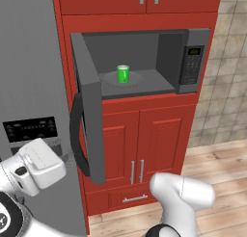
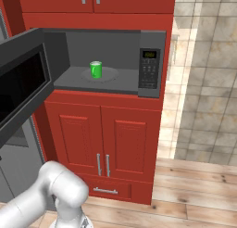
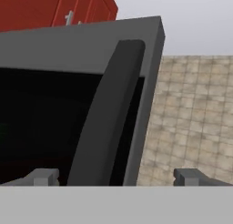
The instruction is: Pick the mug from the counter and place it inside the microwave. Then close the microwave.
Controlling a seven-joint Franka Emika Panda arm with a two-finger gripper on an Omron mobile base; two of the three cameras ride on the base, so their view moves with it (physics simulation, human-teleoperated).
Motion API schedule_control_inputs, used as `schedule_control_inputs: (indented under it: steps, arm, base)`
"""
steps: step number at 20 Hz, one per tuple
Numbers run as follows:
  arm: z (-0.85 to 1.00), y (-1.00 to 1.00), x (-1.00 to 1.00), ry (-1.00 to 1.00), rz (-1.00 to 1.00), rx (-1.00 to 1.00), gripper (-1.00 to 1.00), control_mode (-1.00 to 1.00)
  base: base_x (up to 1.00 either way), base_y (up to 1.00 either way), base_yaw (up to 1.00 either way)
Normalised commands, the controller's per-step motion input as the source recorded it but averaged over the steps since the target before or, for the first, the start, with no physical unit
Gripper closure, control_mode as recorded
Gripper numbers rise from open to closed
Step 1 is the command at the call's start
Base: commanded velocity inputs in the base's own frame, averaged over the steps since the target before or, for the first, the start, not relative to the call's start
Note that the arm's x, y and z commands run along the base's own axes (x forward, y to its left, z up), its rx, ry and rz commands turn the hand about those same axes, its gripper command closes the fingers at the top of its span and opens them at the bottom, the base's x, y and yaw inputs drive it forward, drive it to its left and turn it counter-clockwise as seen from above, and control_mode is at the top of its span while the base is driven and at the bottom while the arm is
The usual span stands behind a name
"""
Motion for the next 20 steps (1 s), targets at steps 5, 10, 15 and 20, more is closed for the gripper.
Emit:
schedule_control_inputs:
  steps: [5,10,15,20]
  arm:
    - [-0.07,0.19,0.12,0.0,-0.09,-0.01,-1.0,-1.0]
    - [-0.18,0.14,0.19,0.0,-0.08,-0.01,-1.0,-1.0]
    - [-0.27,0.05,0.14,0.0,-0.02,0.0,-1.0,-1.0]
    - [-0.03,-0.03,0.0,0.0,0.0,0.0,-1.0,-1.0]
  base:
    - [0.0,0.0,0.0]
    - [0.0,0.0,0.0]
    - [0.0,0.0,0.0]
    - [0.0,0.0,0.0]
